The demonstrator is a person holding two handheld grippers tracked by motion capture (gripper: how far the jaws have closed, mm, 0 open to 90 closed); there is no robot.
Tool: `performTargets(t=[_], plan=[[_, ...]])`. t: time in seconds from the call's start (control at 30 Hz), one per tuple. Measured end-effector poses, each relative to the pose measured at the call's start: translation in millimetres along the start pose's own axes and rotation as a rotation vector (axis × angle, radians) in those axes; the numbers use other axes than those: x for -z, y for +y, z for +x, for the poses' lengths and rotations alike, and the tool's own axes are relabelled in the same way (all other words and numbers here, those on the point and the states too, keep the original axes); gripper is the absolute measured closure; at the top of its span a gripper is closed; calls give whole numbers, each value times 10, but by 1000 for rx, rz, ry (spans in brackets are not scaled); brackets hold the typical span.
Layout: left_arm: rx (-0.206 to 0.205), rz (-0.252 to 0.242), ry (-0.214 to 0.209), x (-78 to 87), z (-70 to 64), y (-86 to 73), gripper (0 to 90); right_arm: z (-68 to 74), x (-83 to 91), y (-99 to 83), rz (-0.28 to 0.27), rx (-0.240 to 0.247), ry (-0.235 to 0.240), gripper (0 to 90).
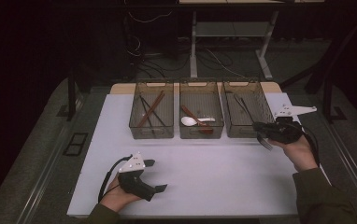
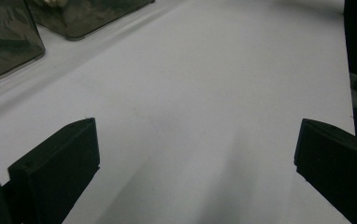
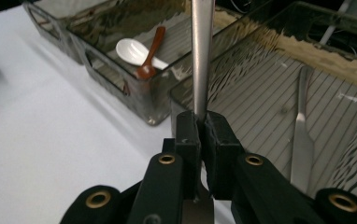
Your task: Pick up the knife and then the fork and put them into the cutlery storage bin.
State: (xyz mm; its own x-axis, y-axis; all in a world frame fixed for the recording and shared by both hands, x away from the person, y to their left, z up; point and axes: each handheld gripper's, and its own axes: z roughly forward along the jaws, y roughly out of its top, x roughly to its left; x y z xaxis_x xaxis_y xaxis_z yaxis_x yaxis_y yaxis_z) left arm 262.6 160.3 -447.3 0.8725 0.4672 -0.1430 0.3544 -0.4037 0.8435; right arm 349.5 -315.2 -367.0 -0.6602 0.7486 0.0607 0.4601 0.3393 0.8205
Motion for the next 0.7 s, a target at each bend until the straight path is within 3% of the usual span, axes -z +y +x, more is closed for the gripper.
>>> performTargets(t=[0.37,0.7], plan=[[6,-12,8,21,16,-1,0,-201,-68,265,-67,-41,-53,840],[6,-12,7,19,14,-1,0,-398,-285,519,-57,-75,-103,840]])
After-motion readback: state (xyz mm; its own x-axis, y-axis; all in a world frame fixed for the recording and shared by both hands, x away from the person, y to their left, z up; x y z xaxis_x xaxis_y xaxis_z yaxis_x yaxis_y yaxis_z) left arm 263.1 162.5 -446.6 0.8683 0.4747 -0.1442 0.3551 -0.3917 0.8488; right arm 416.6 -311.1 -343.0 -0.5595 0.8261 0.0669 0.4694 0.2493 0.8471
